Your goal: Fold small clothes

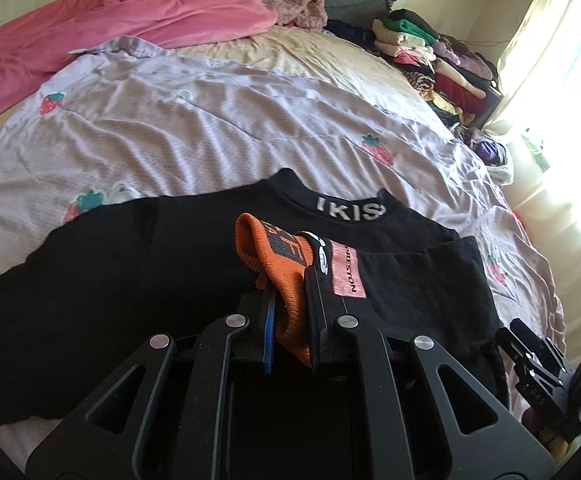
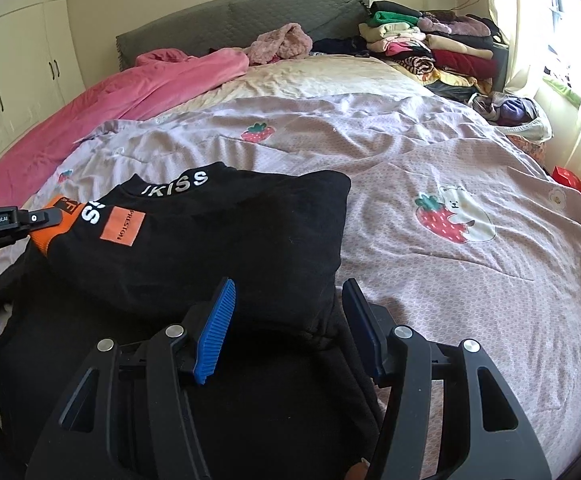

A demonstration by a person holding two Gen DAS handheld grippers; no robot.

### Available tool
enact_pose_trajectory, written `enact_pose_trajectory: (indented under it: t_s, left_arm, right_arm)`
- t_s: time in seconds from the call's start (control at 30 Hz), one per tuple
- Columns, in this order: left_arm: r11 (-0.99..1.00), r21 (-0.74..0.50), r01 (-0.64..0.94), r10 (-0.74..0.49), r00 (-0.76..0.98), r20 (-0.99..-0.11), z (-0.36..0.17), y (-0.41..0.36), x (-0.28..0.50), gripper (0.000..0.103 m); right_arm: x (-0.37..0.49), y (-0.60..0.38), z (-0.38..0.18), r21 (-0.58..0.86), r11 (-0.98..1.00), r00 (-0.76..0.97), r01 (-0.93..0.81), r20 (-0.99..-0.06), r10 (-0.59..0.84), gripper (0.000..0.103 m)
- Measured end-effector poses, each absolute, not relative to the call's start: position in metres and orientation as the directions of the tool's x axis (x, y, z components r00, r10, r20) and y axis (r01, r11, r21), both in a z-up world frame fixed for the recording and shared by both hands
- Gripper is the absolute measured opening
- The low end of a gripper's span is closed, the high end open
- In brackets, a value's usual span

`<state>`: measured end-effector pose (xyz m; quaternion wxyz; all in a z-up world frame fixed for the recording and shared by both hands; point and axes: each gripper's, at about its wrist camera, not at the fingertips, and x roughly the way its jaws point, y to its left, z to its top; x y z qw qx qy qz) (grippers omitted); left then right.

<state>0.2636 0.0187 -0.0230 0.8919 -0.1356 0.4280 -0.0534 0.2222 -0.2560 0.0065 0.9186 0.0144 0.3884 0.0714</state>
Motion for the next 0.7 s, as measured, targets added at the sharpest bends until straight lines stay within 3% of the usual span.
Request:
enact_pose_trajectory:
  t_s: [0.43, 0.7]
  left_arm:
    - [0.948, -0.305, -0.092, -0.179, 0.641, -0.747, -0.017, 0.067, 0.25, 0.007]
    - [0.96, -0.278, 0.037, -0.246, 0.589, -0.77, -0.026, 0.025, 0.247, 0.008]
  right_arm:
    - [0.22, -0.248, 0.015, 0.056, 0.991, 0.685, -0.124, -0.717, 0.126, 0.055]
    - [0.223, -0.232, 0.042, 0.063, 0.981, 0.712, -0.182, -0.68, 0.176, 0.055]
